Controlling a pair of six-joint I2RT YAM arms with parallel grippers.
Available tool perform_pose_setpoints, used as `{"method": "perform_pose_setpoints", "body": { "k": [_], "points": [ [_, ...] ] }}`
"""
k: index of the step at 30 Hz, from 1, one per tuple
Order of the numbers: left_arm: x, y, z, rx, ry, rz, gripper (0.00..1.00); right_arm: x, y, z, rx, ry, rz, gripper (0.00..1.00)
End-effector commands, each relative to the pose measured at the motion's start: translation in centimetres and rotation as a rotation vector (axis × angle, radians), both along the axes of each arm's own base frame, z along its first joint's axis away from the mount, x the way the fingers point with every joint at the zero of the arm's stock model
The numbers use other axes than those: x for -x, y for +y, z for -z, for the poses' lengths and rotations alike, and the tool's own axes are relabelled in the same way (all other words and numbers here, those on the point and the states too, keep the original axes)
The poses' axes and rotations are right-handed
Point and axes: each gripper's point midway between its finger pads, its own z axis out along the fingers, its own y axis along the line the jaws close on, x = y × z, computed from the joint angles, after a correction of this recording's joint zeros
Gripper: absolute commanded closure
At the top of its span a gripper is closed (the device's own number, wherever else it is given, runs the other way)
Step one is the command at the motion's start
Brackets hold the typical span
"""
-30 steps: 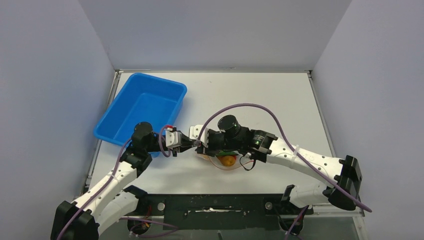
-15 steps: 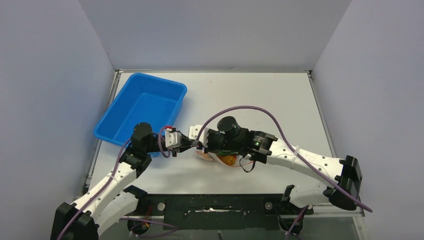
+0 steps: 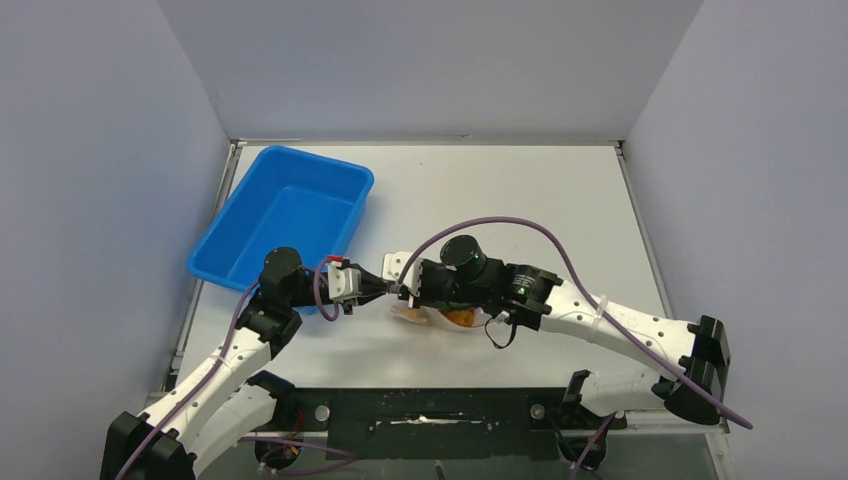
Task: Place the food in the zip-top bag and seal the zipper
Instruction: Zip the zipper food storage bag at the center of the board.
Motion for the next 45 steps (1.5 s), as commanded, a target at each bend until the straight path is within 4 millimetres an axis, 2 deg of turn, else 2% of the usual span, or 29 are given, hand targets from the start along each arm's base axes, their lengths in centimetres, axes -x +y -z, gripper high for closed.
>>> {"method": "perform_pose_setpoints", "body": {
  "k": [1,13,25,28,33,39,45],
  "points": [
    [-0.1,0.2,-1.6,0.022,-0.06,0.008,1.0,-0.8,-2.7,0.0,0.044,-0.049,0.08,1.0],
    [0.0,0.1,-1.7,0.035,-0.039,0.021,1.0,-0.6,-3.7,0.3,0.055,-0.038,0.096,1.0],
    [0.0,0.2,-2.1,0.066,-0.018,0.02,1.0,-1.3,-5.7,-0.1,0.066,-0.046,0.14,1.0],
    [0.0,0.1,-2.7,0.111,-0.003,0.012,1.0,-1.3,-5.4,-0.3,0.049,-0.047,0.131,1.0],
    [0.6,-0.2,-3.5,0.167,0.014,0.05,0.79,-1.4,-4.2,-0.7,0.019,-0.047,0.104,1.0],
    [0.4,-0.4,-3.6,0.158,0.014,0.058,0.56,-1.4,-3.1,-1.2,-0.001,-0.052,0.069,1.0],
    [-0.1,-0.7,-3.8,0.157,0.019,0.066,0.53,-1.5,-2.5,-1.5,-0.009,-0.057,0.049,1.0]
  ]
}}
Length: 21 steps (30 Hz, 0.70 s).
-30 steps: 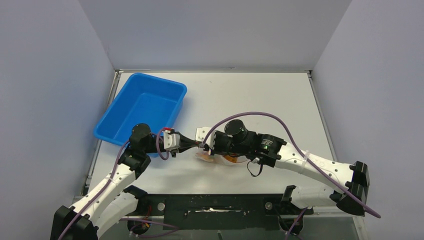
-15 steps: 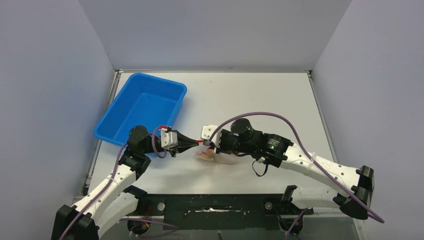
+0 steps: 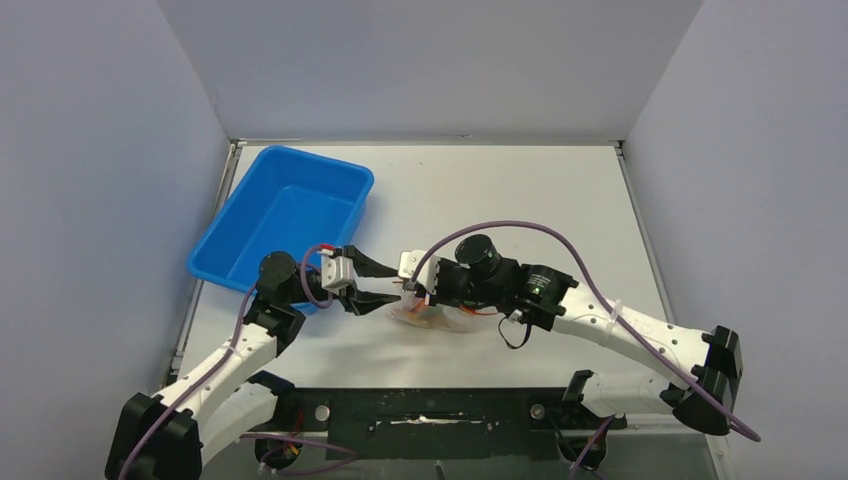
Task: Place the food in the zip-top bag and seal the zipper
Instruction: Zip the zipper food storage bag at the center of the board.
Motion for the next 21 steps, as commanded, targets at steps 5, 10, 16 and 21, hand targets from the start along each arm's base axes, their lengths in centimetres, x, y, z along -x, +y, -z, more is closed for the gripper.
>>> {"method": "perform_pose_setpoints", "body": {
  "k": [5,10,16,21],
  "points": [
    [-0.64,-0.49,-2.73,0.039,-0.08,0.023,0.54,-0.58,1.66,-3.19,-0.085,-0.055,-0.034,1.0],
    [-0.76,-0.68,-2.83,0.038,-0.076,0.034,0.59,-0.42,1.59,-3.19,-0.086,-0.053,-0.038,1.0],
    [-0.51,-1.22,-2.6,0.029,-0.068,0.077,0.68,-0.46,1.72,-3.39,-0.091,-0.057,-0.041,1.0],
    [-0.42,-1.24,-2.54,0.027,-0.067,0.084,0.73,-0.36,1.71,-3.53,-0.099,-0.058,-0.044,1.0]
  ]
}}
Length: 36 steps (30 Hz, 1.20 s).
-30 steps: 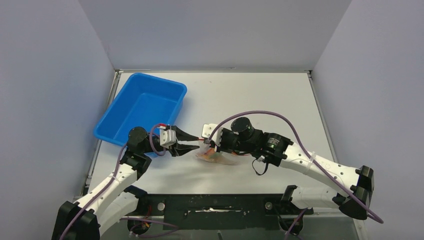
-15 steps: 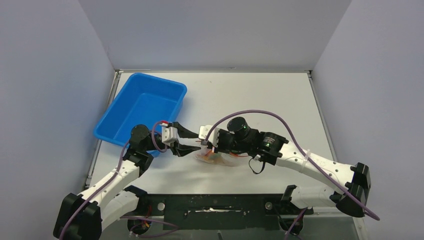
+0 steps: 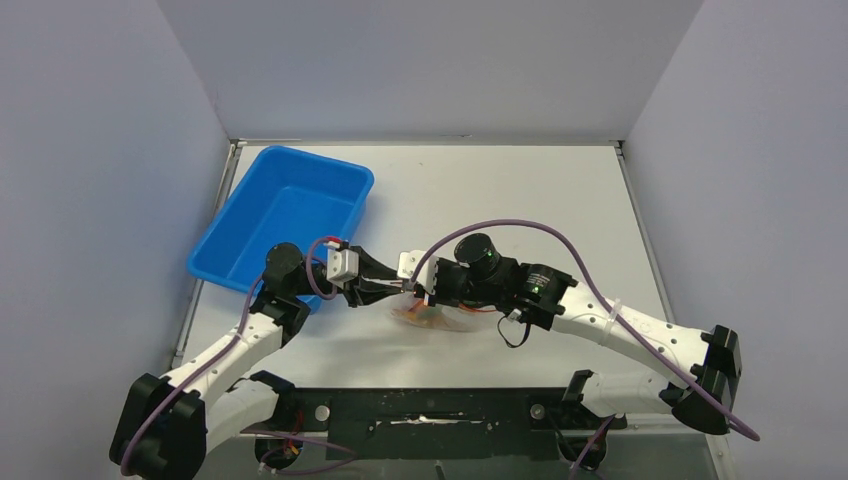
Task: Place the food in the zip-top bag and seal the zipper
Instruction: Zip the zipper food storage bag at the center of the board.
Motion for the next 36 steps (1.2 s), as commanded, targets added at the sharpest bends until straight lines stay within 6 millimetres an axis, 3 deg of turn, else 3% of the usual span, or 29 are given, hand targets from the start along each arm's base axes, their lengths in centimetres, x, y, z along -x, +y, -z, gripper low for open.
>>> {"method": "perform_pose_setpoints", "body": {
  "k": [1,3,6,11,23,36],
  "points": [
    [0.2,-0.3,-2.8,0.04,-0.097,0.04,0.74,-0.6,1.2,-3.4,-0.095,-0.062,-0.019,1.0],
    [0.2,-0.4,-2.8,0.039,-0.099,0.045,0.81,-0.5,1.2,-3.4,-0.097,-0.06,-0.021,1.0],
    [0.2,-0.3,-2.9,0.038,-0.112,0.044,0.99,-0.4,1.1,-3.3,-0.096,-0.058,-0.018,1.0],
    [0.0,0.1,-3.2,0.03,-0.146,0.015,1.0,-0.4,0.6,-3.1,-0.089,-0.057,-0.009,1.0],
    [-2.6,2.2,-4.9,-0.007,-0.194,-0.136,1.0,-0.8,-1.7,-2.7,-0.055,-0.061,0.043,1.0],
    [-5.0,3.9,-4.9,-0.024,-0.163,-0.294,1.0,-1.2,-4.6,-2.1,-0.022,-0.036,0.113,1.0]
  ]
}}
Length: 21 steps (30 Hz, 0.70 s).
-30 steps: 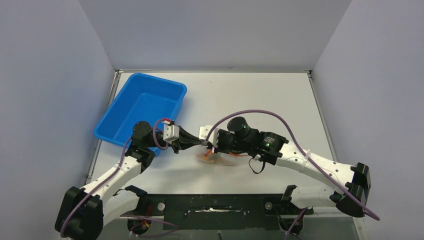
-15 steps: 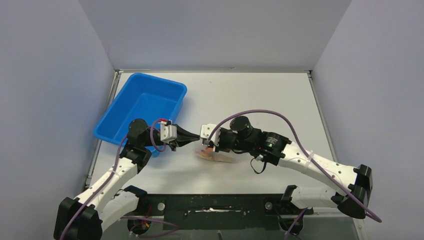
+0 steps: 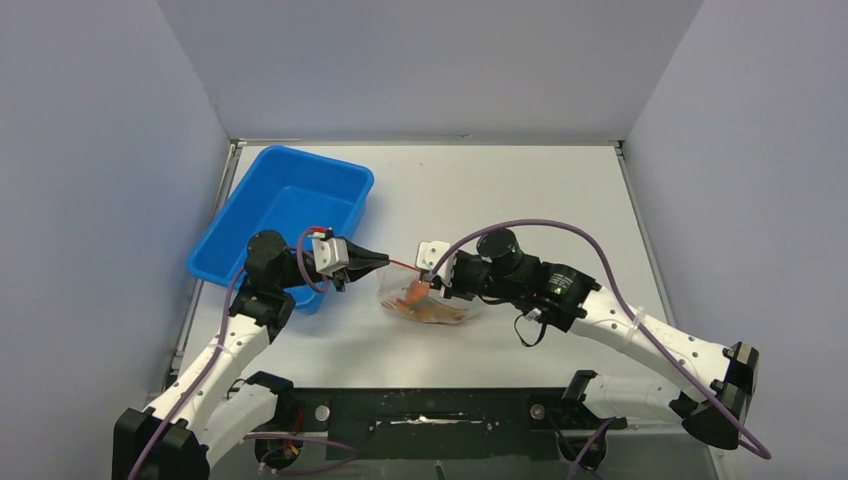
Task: Place the food in the zip-top bag and seal the zipper
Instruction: Zip the zipper food storage bag at the center of the board.
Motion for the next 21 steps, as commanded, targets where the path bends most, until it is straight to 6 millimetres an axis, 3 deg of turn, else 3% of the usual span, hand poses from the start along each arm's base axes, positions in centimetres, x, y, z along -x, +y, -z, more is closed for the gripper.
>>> {"method": "perform_pose_setpoints", "body": {
  "k": [1,21],
  "points": [
    [-1.9,1.2,-1.9,0.027,-0.046,-0.127,1.0,0.0,-2.4,0.0,0.026,0.008,0.059,1.0],
    [-2.1,1.7,-1.5,0.024,-0.011,-0.163,1.0,0.7,-7.5,0.6,0.139,0.03,0.18,1.0]
  ]
}}
